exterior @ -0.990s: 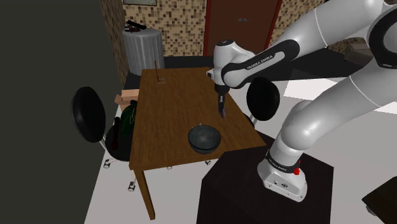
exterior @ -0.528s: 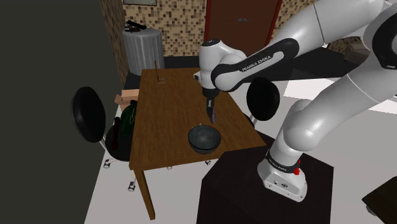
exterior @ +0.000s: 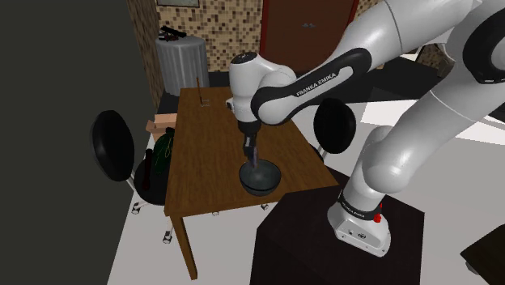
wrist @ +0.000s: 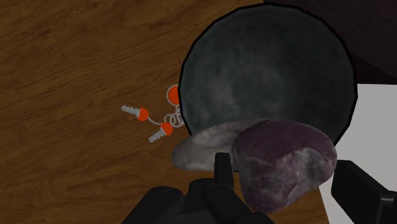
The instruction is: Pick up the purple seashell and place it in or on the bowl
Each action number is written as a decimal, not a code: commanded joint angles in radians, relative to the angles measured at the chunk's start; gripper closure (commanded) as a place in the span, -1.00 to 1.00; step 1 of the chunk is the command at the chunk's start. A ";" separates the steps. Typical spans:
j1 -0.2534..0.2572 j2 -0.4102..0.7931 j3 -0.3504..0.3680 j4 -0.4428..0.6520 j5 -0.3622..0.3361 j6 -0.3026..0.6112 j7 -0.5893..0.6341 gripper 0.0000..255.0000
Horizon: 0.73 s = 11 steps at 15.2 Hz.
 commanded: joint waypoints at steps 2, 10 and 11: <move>0.003 0.025 0.011 -0.011 -0.003 0.034 0.020 1.00; -0.008 0.103 0.023 -0.059 -0.034 0.155 0.056 1.00; -0.010 0.114 0.024 -0.064 -0.039 0.171 0.061 1.00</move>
